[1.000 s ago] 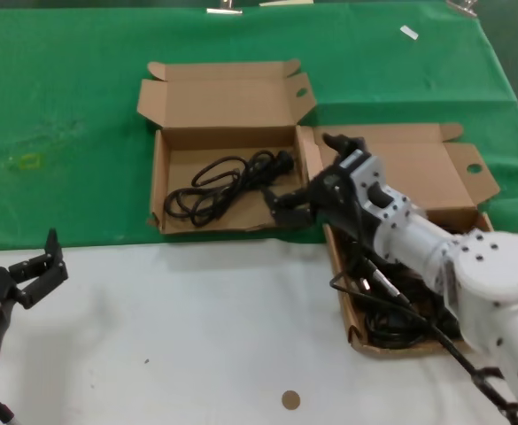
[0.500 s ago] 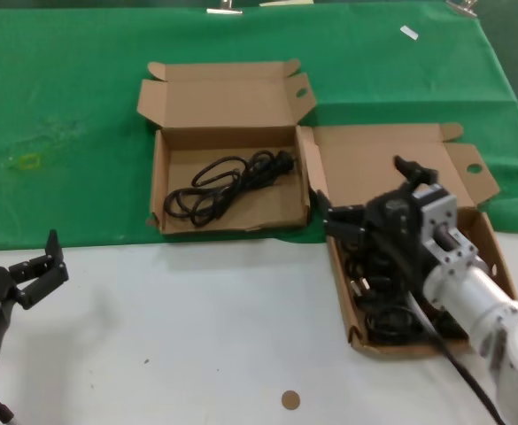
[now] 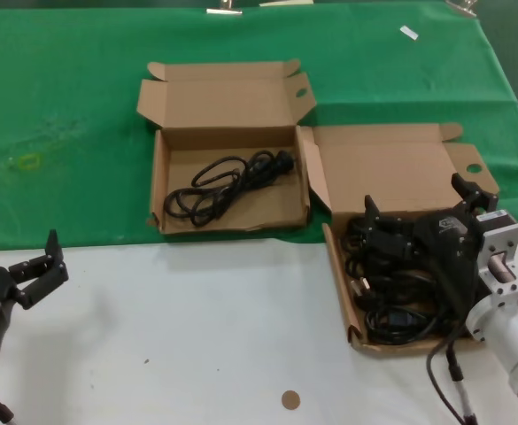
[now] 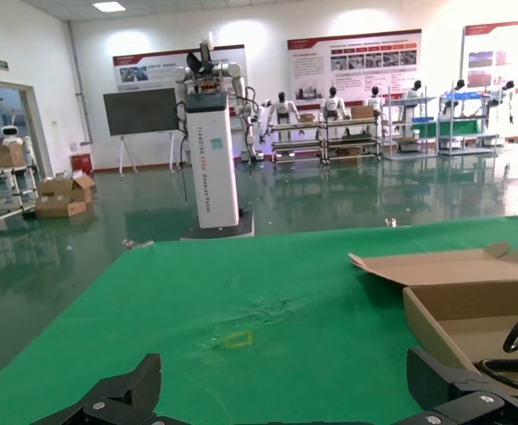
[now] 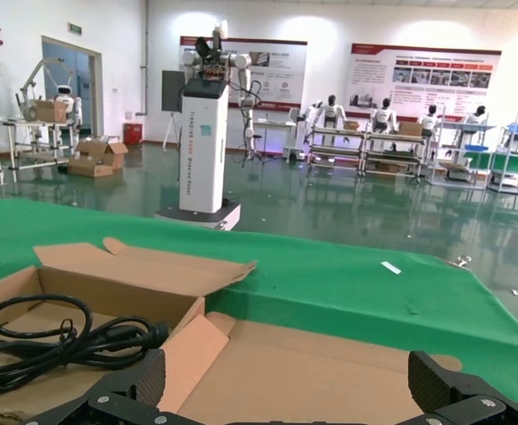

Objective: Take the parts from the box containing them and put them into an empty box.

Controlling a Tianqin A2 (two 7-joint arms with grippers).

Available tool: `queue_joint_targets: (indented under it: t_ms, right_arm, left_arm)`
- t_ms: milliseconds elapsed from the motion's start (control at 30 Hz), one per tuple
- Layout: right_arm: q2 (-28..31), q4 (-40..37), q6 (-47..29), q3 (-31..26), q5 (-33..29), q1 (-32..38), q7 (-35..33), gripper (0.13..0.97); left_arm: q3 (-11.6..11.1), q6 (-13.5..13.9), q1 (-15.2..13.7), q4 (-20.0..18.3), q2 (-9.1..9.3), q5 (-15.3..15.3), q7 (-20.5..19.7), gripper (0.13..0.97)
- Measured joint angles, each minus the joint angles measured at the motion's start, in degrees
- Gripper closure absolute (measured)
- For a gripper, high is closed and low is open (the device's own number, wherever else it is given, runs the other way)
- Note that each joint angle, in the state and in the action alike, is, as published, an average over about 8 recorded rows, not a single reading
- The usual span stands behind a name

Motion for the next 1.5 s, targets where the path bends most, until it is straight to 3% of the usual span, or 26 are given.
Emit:
queue_joint_targets:
  t_ms: [1500]
  right_arm:
    - [0.0,0.1,0.1,0.0,0.0,-0.1,0.0,0.129]
  left_arm:
    - [0.0,0.0,0.0,0.0,0.00,0.0,0.0,0.132]
